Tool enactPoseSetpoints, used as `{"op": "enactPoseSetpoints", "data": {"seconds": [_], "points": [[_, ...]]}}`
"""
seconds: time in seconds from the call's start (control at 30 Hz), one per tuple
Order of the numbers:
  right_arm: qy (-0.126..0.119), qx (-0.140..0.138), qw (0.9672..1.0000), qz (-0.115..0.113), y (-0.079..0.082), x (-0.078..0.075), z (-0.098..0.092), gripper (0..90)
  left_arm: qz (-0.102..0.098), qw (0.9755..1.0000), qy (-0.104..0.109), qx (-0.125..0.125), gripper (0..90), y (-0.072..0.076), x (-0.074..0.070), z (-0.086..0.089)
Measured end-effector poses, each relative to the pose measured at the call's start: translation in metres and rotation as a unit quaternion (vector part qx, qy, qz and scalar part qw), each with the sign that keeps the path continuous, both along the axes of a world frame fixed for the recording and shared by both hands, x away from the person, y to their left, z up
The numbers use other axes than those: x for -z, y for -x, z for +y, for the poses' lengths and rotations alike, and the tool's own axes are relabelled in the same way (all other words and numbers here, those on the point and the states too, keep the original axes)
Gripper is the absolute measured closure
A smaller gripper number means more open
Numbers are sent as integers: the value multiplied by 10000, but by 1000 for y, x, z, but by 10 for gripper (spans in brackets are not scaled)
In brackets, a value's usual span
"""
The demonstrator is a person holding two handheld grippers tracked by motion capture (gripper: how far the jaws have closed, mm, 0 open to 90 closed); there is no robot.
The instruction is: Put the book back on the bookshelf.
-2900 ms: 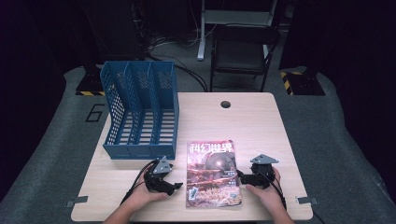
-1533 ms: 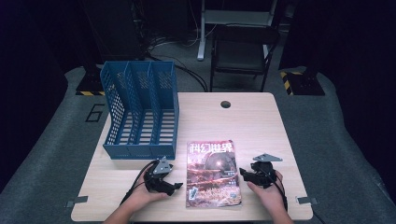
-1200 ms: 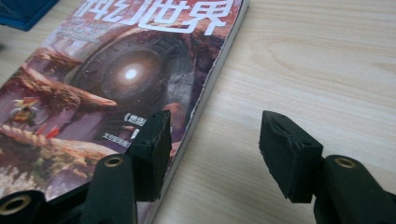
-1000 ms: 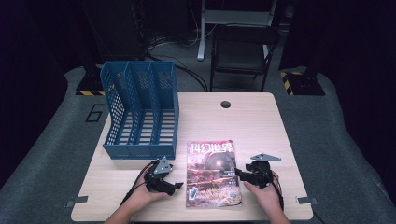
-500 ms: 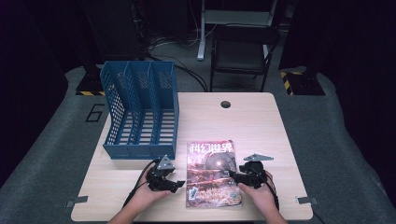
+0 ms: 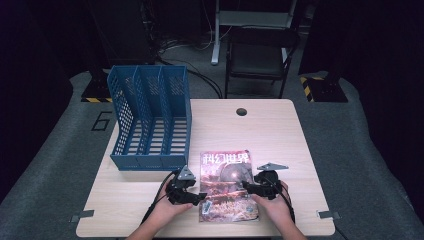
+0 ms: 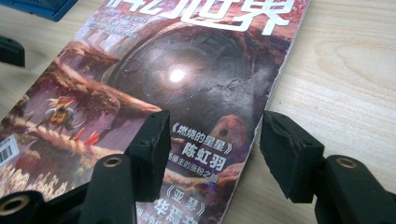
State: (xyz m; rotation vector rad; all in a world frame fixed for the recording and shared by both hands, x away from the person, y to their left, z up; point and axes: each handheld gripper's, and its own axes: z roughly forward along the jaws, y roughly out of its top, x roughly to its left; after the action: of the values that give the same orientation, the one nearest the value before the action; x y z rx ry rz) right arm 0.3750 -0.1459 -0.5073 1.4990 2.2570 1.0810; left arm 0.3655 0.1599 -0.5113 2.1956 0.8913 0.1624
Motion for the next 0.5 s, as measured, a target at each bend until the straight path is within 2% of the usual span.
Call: {"op": "enactPoseSetpoints", "data": {"seconds": [0.03,0.13,0.2,0.43,0.5], "points": [[-47,43,10000,33,-1,1,-1,426,64,9999,135,-31,312,0,2,-3],[-116,88,9999,65,-3,4,-2,429,80,9998,181,-67,313,1,3,-6],[-145,80,9998,94,-4,6,-3,429,101,9998,164,-84,314,1,6,-12],[-119,40,9999,82,-4,8,0,427,-77,9999,-18,-135,323,2,6,-17],[-138,58,9998,99,-4,8,0,427,-72,9997,18,-219,323,4,7,-18]]}}
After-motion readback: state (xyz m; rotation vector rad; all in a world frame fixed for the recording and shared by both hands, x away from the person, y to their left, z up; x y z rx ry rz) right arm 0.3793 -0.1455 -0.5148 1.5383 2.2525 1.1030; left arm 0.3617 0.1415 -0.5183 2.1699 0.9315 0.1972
